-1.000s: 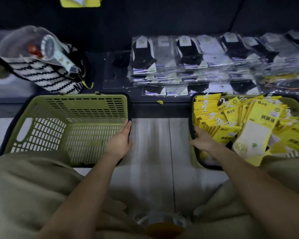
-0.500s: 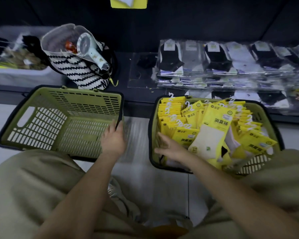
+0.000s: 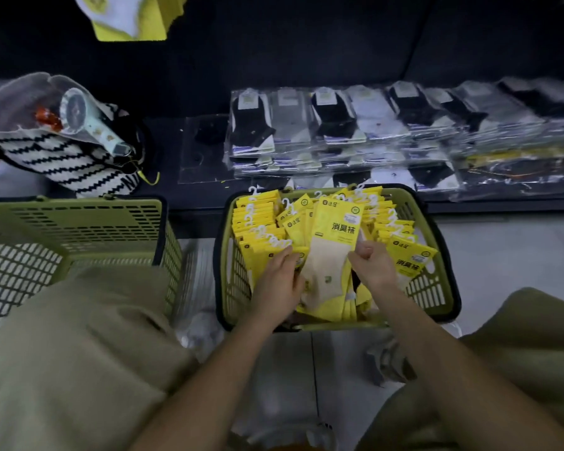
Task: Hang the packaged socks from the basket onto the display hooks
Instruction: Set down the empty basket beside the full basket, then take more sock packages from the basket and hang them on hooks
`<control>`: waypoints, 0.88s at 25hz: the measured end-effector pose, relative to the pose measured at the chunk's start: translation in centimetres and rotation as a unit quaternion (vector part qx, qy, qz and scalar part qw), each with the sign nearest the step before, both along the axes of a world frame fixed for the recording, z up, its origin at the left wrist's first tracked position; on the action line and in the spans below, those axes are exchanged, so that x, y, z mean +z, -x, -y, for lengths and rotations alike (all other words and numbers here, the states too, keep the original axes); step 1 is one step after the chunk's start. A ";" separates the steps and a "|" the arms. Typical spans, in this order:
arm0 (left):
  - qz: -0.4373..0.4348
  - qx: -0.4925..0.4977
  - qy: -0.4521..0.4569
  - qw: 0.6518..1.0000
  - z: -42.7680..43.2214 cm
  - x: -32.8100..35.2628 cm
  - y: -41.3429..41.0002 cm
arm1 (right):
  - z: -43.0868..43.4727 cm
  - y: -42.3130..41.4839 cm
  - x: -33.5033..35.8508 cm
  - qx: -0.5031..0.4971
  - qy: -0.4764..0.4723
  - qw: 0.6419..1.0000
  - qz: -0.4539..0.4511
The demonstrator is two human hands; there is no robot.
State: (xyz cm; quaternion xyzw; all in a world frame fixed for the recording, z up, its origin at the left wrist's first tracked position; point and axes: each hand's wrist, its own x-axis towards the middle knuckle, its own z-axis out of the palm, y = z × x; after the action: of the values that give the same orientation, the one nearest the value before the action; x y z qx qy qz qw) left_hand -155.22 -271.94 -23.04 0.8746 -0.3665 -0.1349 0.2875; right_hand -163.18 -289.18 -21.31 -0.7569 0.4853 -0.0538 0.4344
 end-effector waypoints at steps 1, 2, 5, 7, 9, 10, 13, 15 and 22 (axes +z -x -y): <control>-0.041 0.009 0.024 0.999 1.3 0.1 0.1 | 0.6 -0.7 -0.1 0.018 -0.010 1.000 0.001; -0.093 0.029 0.043 0.994 2.5 0.2 -0.1 | 1.2 -1.5 -0.2 0.027 -0.028 0.999 0.007; -0.199 0.086 0.041 0.975 5.5 0.0 -1.7 | 2.4 -3.5 -1.4 0.016 -0.136 0.988 0.073; -0.151 0.054 -0.005 0.987 6.2 -0.8 -2.6 | 2.9 -4.2 -2.3 -0.015 -0.182 0.978 0.097; -0.091 0.022 -0.046 0.995 6.2 -1.6 -3.4 | 3.3 -4.7 -3.1 -0.032 -0.209 0.972 0.097; -0.081 0.023 -0.047 0.995 6.1 -1.9 -3.6 | 3.5 -4.9 -3.3 -0.032 -0.216 0.971 0.095; -0.132 0.086 0.014 0.987 6.9 -1.7 -3.9 | 4.0 -5.0 -3.4 -0.003 -0.207 0.975 0.081; -0.212 0.127 -0.002 0.969 8.3 -0.7 -5.0 | 4.5 -4.3 -2.8 -0.006 -0.203 0.975 0.086; -0.399 0.331 0.205 0.830 7.2 3.7 -9.0 | 8.9 -1.9 1.0 -0.039 -0.243 0.951 0.188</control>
State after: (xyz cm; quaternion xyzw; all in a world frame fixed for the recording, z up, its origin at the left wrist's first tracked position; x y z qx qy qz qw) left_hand -146.23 -279.15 -19.30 0.7345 0.0719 -0.2904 0.6091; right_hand -161.32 -298.04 -20.35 -0.5852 0.4223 -0.0927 0.6859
